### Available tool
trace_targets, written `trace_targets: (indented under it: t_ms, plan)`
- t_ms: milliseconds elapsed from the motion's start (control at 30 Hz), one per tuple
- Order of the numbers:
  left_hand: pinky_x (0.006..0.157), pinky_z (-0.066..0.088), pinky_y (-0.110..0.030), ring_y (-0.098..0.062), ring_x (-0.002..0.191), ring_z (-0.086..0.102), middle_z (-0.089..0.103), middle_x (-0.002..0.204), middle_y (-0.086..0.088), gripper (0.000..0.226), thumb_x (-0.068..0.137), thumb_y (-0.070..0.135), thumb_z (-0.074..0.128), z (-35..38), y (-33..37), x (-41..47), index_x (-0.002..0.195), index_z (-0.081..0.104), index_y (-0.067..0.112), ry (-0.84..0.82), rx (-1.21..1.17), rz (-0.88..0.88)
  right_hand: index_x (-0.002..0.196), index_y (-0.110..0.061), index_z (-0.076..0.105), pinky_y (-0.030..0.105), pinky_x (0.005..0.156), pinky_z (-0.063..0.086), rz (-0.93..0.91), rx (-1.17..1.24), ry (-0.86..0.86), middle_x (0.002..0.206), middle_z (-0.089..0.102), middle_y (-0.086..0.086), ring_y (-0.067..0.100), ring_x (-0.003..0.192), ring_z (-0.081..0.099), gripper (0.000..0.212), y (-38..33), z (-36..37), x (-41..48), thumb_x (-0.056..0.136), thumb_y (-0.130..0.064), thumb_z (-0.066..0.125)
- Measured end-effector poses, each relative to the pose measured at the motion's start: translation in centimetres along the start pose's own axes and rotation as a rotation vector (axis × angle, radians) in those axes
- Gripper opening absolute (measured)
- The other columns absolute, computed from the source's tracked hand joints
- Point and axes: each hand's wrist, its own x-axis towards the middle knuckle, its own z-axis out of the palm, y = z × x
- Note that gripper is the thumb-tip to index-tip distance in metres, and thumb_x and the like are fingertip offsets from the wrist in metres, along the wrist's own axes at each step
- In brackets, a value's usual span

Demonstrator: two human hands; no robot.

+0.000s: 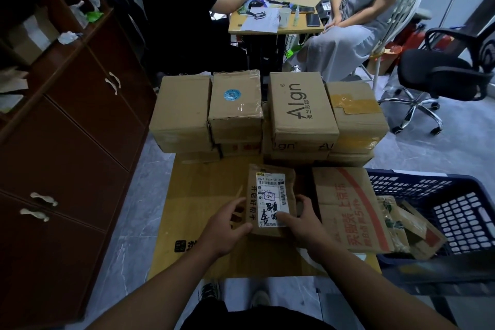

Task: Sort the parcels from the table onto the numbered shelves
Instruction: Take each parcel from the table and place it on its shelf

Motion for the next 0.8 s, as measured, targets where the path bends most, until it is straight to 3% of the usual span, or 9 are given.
trace_targets:
  t_ms: [200, 467, 567, 800]
  plan:
    - [0.088, 0.054, -0.034, -0.007, 0.107, 0.056, 0.055, 0.128, 0.008, 0.061, 0.088, 0.033, 0.068, -0.2, 0.0, 0.3, 0.143, 0.040, 0.030, -0.006, -0.022, 0.004, 0.150, -0.039, 0.022, 0.053, 0.091, 0.057, -0.024, 0.012, -0.021, 0.129, 0.058, 0.004, 0.027, 0.106, 0.067, 0.086, -0.1, 0.3, -0.6, 0.086, -0.025, 0.077]
    - [0.085, 0.052, -0.030, -0.010, 0.109, 0.056, 0.055, 0.128, 0.006, 0.060, 0.088, 0.033, 0.069, -2.1, -0.3, 0.7, 0.142, 0.042, 0.031, 0.028, -0.050, 0.006, 0.149, -0.037, 0.026, 0.046, 0.082, 0.061, -0.021, 0.031, -0.092, 0.123, 0.061, 0.008, 0.029, 0.101, 0.070, 0.077, -0.3, 1.0, -1.4, 0.090, -0.015, 0.071]
    - [0.085, 0.051, -0.029, -0.012, 0.110, 0.056, 0.054, 0.127, 0.005, 0.061, 0.088, 0.032, 0.069, -2.9, -0.8, 0.8, 0.142, 0.042, 0.030, 0.039, -0.053, 0.014, 0.147, -0.036, 0.027, 0.041, 0.077, 0.062, -0.029, 0.035, -0.067, 0.121, 0.061, 0.007, 0.028, 0.098, 0.071, 0.074, -0.3, 1.6, -1.7, 0.091, -0.014, 0.069]
    - [0.084, 0.050, -0.026, -0.007, 0.107, 0.054, 0.055, 0.126, 0.005, 0.060, 0.088, 0.036, 0.068, -3.9, -1.3, 1.3, 0.142, 0.043, 0.031, -0.081, -0.007, 0.074, 0.138, -0.038, 0.034, 0.052, 0.084, 0.060, -0.038, 0.106, 0.083, 0.119, 0.062, 0.011, 0.031, 0.098, 0.071, 0.061, 0.5, 2.8, -3.2, 0.093, -0.012, 0.067]
